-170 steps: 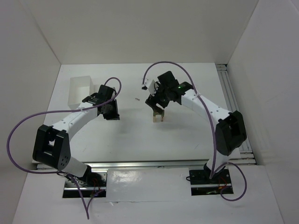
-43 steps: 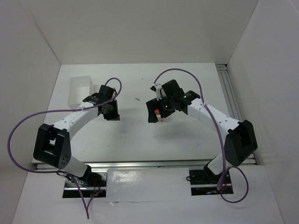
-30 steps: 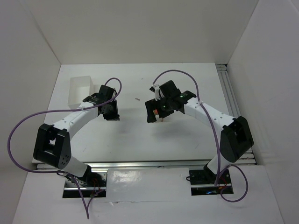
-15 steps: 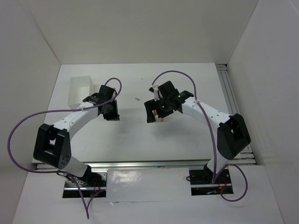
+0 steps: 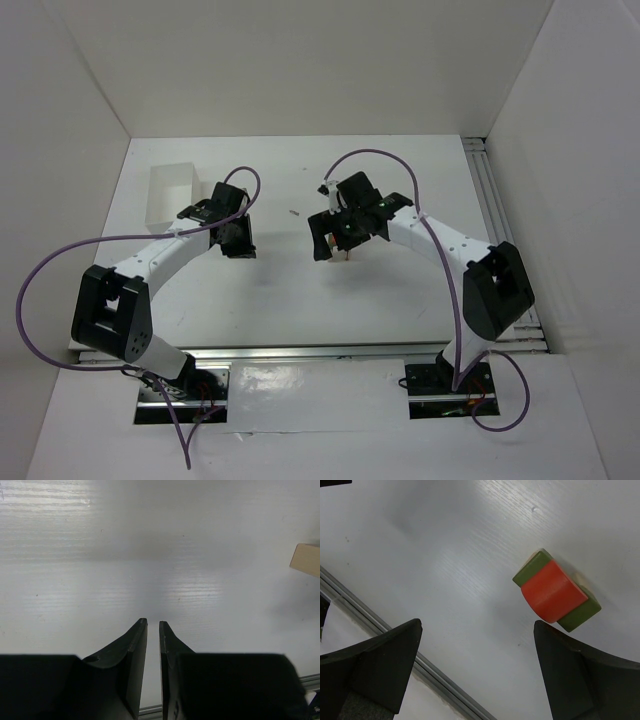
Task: Build the wood block tower
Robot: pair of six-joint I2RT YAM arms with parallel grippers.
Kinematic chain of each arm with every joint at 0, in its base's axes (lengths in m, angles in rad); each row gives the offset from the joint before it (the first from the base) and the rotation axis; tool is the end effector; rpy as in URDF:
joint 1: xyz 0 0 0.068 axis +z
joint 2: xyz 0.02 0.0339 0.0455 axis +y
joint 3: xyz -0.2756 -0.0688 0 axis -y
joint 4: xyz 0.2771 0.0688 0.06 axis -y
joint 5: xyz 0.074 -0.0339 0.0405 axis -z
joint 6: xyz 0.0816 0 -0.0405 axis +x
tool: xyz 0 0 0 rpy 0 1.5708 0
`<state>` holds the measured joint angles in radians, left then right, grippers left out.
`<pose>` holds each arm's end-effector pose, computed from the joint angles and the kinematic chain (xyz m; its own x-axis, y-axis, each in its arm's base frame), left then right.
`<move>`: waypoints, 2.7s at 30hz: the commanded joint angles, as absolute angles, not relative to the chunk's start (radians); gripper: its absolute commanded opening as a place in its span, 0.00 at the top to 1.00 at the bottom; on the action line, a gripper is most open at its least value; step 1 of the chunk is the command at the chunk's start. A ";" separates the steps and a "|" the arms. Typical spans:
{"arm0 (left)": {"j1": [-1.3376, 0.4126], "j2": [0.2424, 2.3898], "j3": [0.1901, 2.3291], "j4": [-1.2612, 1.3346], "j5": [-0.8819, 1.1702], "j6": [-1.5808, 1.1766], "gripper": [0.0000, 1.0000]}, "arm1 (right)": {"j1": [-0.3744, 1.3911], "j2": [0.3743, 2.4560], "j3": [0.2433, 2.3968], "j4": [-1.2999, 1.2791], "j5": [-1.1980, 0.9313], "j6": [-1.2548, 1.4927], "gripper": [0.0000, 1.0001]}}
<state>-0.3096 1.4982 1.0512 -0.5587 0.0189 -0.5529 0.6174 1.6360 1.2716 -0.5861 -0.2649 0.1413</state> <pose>0.3416 -0.1109 0.1913 -0.8496 -0.2795 -0.4473 -0.1550 0.9429 -0.2948 0.3195 0.2531 0.2215 -0.7530 -0.3680 -0.5455 -0.5826 0.7582 0.2928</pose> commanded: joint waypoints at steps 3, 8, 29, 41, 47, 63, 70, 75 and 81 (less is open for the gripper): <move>-0.304 1.499 1.066 -0.563 0.006 -0.554 0.72 | 0.623 1.651 1.321 -0.551 -0.245 0.144 0.00; -0.304 1.499 1.066 -0.563 0.006 -0.554 0.72 | 0.623 1.651 1.321 -0.551 -0.236 0.144 0.00; -0.304 1.508 1.075 -0.563 -0.003 -0.554 0.72 | 0.632 1.421 1.333 -0.724 0.215 0.275 0.00; -0.304 1.474 1.075 -0.583 -0.035 -0.554 0.72 | 0.312 1.112 1.075 -0.586 0.545 0.520 0.00; -0.304 1.407 1.112 -0.620 -0.054 -0.554 0.72 | 0.189 1.265 1.130 -0.644 0.519 0.541 0.00; -0.304 1.282 1.152 -0.660 -0.106 -0.554 0.70 | 0.067 1.410 1.129 -0.517 0.291 0.511 0.00; -0.304 1.224 1.196 -0.669 -0.106 -0.532 0.66 | 0.058 1.368 1.111 -0.546 0.319 0.502 0.00; -0.304 1.187 1.218 -0.669 -0.116 -0.485 0.43 | 0.058 1.319 1.062 -0.525 0.337 0.502 0.00; -0.304 1.187 1.239 -0.640 -0.106 -0.463 0.19 | 0.058 1.282 1.034 -0.515 0.367 0.502 0.00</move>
